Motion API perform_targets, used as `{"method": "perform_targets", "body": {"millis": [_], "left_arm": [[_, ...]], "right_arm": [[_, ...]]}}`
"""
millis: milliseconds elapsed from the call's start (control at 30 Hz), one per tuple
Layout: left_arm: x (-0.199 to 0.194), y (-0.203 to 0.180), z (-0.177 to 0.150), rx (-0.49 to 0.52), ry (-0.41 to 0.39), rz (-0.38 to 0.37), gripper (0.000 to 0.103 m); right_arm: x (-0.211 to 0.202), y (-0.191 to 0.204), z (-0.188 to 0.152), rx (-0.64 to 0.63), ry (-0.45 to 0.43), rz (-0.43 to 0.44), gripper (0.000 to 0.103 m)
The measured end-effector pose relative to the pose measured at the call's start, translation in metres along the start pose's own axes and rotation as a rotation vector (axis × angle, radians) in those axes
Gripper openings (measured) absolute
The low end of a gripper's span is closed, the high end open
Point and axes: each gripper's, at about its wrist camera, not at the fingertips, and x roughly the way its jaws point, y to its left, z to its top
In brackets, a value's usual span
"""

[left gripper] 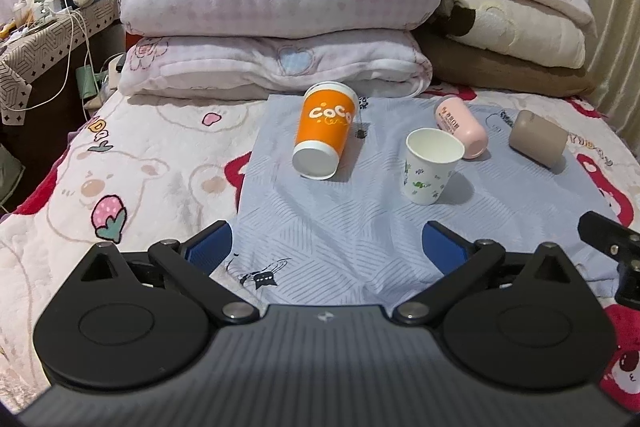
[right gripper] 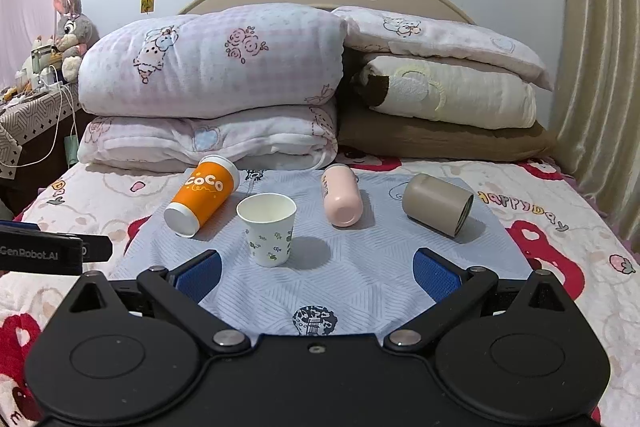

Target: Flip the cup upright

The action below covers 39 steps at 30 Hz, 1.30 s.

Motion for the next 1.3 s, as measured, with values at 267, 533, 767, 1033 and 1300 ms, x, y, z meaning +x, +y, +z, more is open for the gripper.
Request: {"method": "perform_targets", "body": {"millis": [267,533,767,1033,1300], "left_arm": [[-0.0005,0.0012,-0.0001,-0.003,0.006,0.001,0.103],[-0.0043,0.0025,-0.0006,-0.008,-0.005,0.004,0.103],[-0.0046,0.0000,0.0002,0.006,0.002,0.007,0.103],[-0.0019,0.0003,-0.0007,0.020,0.026,0.028,0.103],[-0.0014,0.0002,-0.0009,0.030,0.031,0.034,0.103]], "right_arm": [[0.0002,0.0000,0.0012,-0.009,0.006,-0.008,0.103],[0.0002,-0.0035,0.0005,-0.006,0.012,-0.018,0.103],[0.0008,-0.0032,-0.0001,-0.004,0.019,-0.020,0.103],[-0.0005,-0.0041,-0.0006,-0.006,0.014,-0.026,0.103],[0.0002,-0.0058,-0.0006,-0.008,0.023,-0.029,0.103]]}}
